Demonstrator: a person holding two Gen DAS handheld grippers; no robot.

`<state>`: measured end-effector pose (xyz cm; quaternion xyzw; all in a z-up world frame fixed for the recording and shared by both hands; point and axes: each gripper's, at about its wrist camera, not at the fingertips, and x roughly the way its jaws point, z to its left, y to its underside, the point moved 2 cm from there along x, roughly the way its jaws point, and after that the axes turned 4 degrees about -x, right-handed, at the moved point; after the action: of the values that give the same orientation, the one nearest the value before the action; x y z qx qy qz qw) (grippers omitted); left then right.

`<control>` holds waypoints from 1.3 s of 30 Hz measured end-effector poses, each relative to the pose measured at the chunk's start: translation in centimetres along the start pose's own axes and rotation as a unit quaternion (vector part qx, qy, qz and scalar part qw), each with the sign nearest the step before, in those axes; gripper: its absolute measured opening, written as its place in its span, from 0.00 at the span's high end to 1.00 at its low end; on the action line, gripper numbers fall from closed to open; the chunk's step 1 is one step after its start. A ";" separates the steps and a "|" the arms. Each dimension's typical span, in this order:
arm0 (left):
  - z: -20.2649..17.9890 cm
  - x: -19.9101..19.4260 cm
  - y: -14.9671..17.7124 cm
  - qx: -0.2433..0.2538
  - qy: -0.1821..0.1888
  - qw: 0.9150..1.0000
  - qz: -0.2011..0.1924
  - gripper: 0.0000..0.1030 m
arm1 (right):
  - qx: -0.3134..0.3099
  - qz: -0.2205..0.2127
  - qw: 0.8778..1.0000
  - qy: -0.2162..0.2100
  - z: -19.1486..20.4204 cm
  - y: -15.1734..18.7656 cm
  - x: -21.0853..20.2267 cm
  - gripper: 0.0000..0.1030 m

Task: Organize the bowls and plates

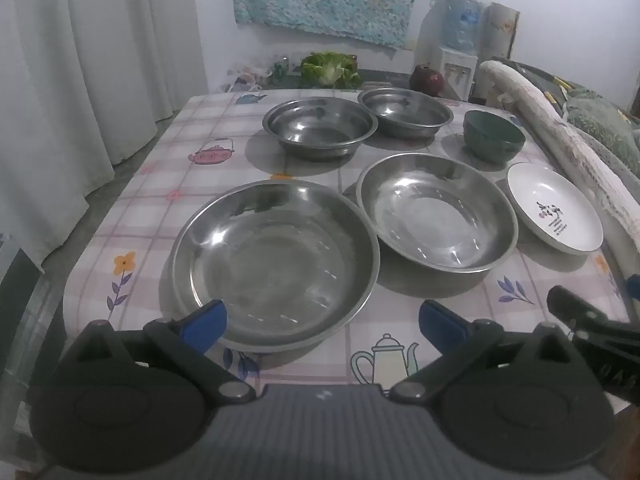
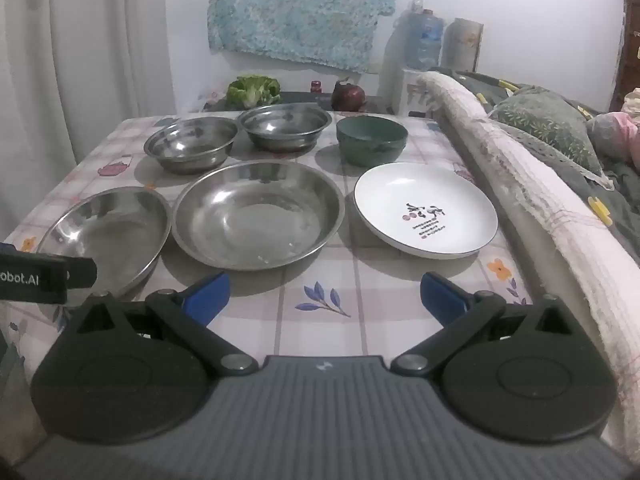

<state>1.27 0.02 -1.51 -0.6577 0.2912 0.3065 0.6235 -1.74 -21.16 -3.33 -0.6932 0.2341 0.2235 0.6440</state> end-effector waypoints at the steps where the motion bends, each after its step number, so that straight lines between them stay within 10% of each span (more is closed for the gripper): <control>1: 0.0 0.1 0.0 0.004 -0.005 1.000 0.005 0.00 | 0.000 0.002 1.000 0.001 0.1 0.1 -0.1 0.01; 39: -1.2 -0.8 0.5 0.012 0.012 1.000 0.002 0.00 | 0.000 0.007 1.000 -0.009 -0.8 -0.6 -0.9 0.01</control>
<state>0.44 -1.23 -1.21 -0.6528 0.3040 0.2964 0.6274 -2.04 -21.85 -2.28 -0.6895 0.2333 0.2340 0.6445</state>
